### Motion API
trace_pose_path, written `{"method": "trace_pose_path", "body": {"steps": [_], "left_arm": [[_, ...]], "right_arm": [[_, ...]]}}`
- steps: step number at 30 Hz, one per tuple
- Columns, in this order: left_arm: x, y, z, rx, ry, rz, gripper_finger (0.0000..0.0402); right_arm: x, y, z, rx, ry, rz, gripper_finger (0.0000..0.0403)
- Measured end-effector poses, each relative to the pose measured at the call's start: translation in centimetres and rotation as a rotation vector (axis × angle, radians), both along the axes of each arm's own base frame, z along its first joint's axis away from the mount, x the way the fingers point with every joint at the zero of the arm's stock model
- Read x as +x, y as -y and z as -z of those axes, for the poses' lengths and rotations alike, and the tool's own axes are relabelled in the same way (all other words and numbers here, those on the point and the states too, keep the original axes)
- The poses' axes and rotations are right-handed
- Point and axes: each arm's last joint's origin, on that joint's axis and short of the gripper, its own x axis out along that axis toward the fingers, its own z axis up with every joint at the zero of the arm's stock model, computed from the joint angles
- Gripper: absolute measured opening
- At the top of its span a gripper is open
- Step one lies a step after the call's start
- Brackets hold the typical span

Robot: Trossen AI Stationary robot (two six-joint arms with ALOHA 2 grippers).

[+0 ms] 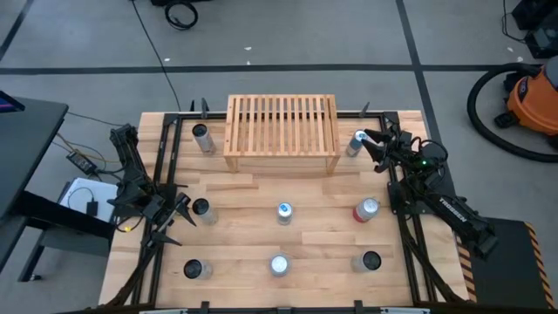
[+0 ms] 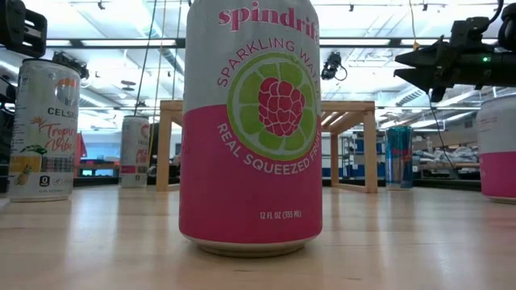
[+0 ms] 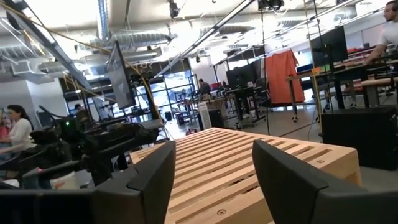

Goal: Place canned beverage on shelf
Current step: Put the top blue soda can on the shelf

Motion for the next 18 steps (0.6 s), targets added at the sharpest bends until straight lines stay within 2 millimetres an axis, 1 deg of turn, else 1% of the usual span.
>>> {"method": "trace_pose_path", "body": {"steps": [7,9,14,18], "left_arm": [[0.0,0.0,0.0,-0.001,0.000,0.000,0.0314],[0.0,0.0,0.0,0.000,0.000,0.000,0.0314],[0.0,0.0,0.0,0.000,0.000,0.000,0.0314],[0.0,0.0,0.0,0.009,0.005,-0.002,0.0314]], "right_arm": [[0.0,0.0,0.0,0.000,-0.001,-0.004,0.0295],[0.0,-0.1,0.0,0.009,0.000,-0.039,0.0310],[0.0,-0.6,-0.7,-0.063,0.031,-0.147,0.0323],[-0.2,-0.8,-1.6,-0.125,0.049,-0.133,0.0323]]}}
